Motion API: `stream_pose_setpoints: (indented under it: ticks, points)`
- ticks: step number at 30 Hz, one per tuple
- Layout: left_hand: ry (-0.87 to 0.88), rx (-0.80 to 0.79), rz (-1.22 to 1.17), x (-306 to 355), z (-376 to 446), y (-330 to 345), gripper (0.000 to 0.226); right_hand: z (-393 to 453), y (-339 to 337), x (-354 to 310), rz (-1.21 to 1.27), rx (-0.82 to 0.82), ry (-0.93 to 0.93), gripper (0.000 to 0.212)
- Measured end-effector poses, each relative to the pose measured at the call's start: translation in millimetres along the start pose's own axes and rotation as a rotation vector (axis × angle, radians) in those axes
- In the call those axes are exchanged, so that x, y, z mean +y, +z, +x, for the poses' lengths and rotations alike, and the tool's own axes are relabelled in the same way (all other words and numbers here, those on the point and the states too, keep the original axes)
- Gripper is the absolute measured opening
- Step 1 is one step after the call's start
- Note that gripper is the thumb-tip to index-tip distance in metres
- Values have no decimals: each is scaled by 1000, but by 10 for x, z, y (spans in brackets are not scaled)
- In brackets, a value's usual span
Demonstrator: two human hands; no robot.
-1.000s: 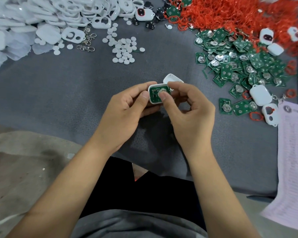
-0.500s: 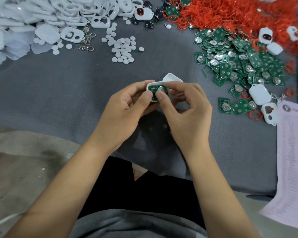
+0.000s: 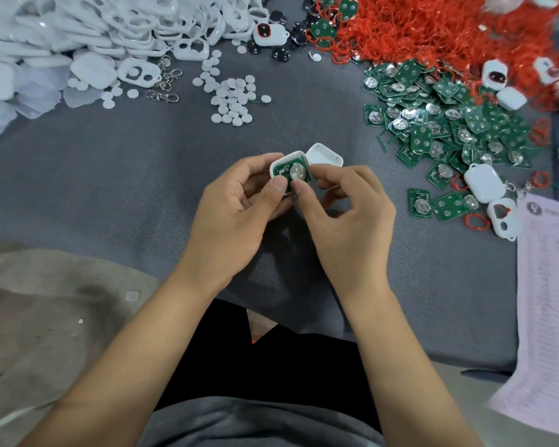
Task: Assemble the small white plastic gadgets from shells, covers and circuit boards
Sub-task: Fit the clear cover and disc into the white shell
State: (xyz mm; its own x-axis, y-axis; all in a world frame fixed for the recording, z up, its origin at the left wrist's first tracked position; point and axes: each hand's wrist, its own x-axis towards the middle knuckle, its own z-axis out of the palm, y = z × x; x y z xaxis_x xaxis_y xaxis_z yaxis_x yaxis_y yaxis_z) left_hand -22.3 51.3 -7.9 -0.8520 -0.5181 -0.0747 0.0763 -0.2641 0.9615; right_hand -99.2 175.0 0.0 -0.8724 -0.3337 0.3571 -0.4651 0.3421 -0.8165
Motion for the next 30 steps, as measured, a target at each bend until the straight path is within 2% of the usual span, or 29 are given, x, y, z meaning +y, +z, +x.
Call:
stream_pose_setpoints:
  ticks: [3,12,17,21,26,30]
  points:
    - [1,12,25,-4,-5,10,27,-10,8,-5,-34,-1,-33,16]
    - [11,18,54,12,-13,19,28,23,10,39,21,-54,49,19]
    - [-7,-20,-14,40,-18,-2,28,50,-29,86,210,-110,179,21]
    - [-40,-25,-42,52,-11,-31,27,105,-132,109,530,-179,297,14]
    - [-73,23,152,32,4,12,18,169,-249,156,892,-153,426,10]
    - [-52,-7,437,118,-5,50,15,176,-248,168,916,-133,479,35]
